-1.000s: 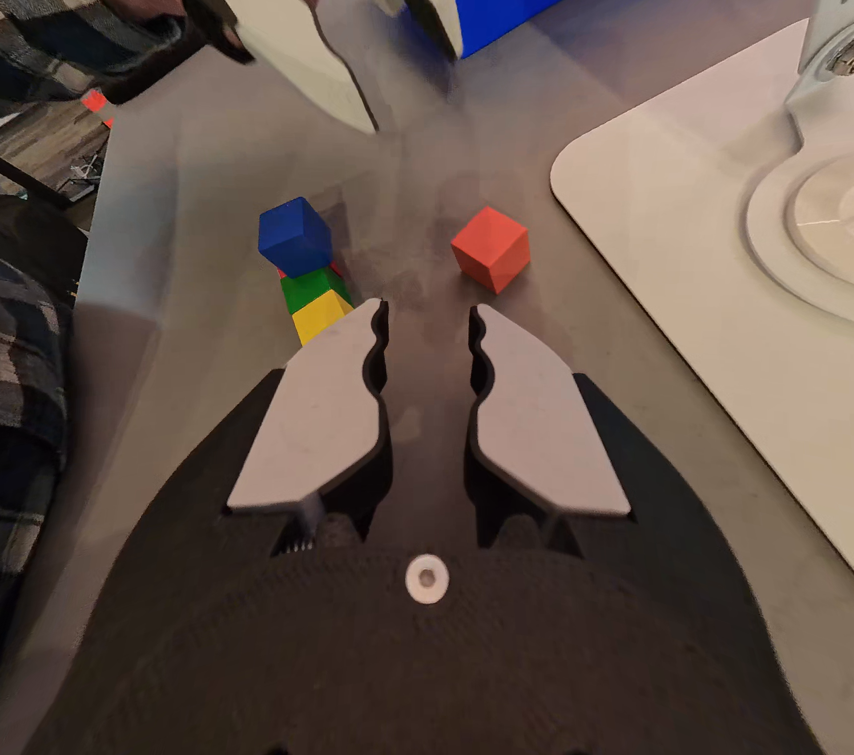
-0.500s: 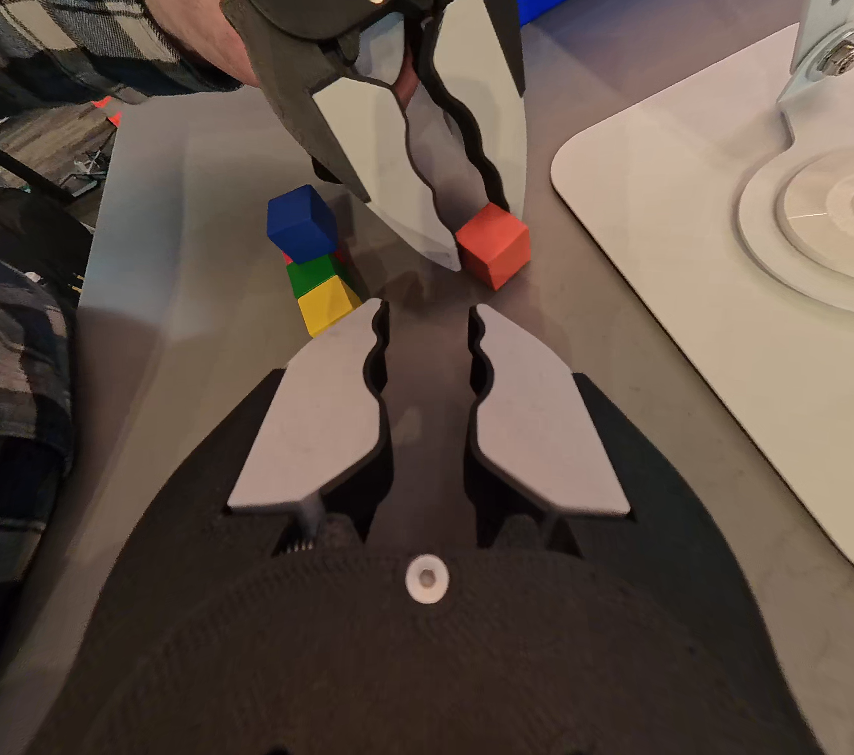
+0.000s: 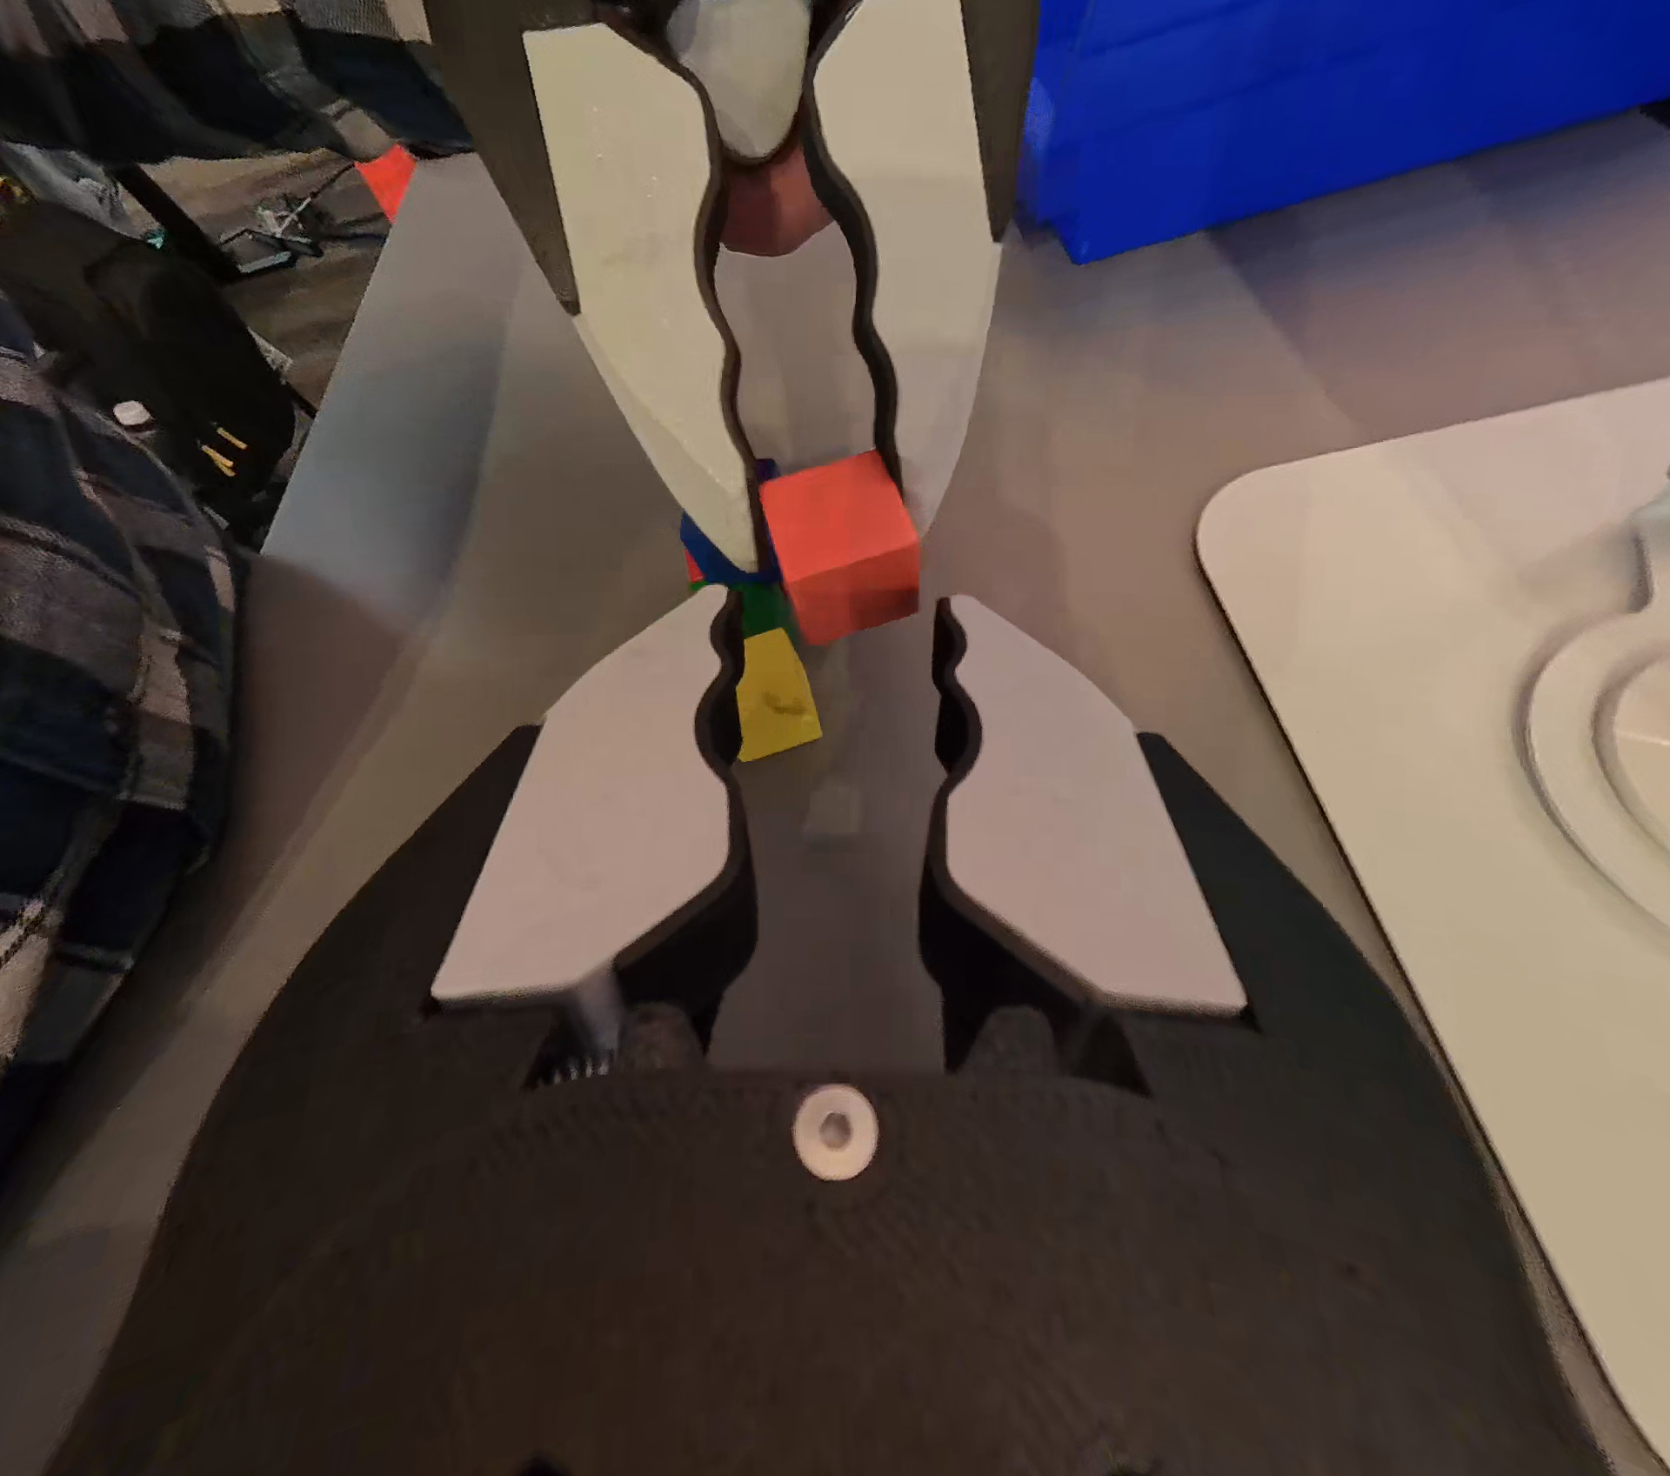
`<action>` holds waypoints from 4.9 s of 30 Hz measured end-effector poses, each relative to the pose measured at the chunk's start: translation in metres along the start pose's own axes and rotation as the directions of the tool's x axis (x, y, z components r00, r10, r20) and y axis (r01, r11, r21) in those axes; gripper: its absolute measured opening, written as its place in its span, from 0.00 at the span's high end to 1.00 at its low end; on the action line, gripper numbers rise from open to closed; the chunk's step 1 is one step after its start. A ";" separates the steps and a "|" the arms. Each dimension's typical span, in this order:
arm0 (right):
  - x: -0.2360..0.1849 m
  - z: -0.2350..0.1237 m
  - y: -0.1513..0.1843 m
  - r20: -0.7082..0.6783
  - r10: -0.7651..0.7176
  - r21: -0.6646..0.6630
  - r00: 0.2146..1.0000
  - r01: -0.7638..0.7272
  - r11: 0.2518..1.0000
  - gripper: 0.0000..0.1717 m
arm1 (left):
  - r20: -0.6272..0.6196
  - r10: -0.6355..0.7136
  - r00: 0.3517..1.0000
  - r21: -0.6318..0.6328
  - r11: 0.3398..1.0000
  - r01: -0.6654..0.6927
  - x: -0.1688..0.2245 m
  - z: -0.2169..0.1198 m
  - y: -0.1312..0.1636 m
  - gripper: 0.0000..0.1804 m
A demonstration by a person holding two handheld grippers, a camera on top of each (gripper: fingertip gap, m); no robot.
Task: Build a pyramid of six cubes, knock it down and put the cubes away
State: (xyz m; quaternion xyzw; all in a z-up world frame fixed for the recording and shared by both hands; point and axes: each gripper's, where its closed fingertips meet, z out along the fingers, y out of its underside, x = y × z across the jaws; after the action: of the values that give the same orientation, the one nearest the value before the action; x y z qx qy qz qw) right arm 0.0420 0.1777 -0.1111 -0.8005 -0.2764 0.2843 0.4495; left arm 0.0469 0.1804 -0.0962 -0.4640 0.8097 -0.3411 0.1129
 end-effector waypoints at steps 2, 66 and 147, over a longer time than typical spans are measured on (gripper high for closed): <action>-0.003 0.002 0.000 0.016 -0.005 -0.010 1.000 0.005 1.000 0.74 | -0.021 0.010 1.000 0.024 1.000 -0.010 0.007 -0.003 -0.001 0.85; -0.021 0.011 0.030 0.050 -0.125 -0.178 0.991 0.132 0.975 0.83 | 0.109 -0.064 0.992 -0.015 0.998 0.066 0.031 -0.001 0.058 0.85; -0.011 0.009 0.033 0.038 0.081 -0.162 0.996 -0.073 0.984 0.81 | 0.192 -0.212 0.958 0.317 0.937 0.144 0.031 -0.007 0.025 0.85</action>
State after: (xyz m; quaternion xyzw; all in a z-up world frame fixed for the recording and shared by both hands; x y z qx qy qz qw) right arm 0.0347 0.1602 -0.1416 -0.8377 -0.2772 0.2959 0.3658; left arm 0.0093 0.1663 -0.1035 -0.5484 0.6851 -0.4148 0.2407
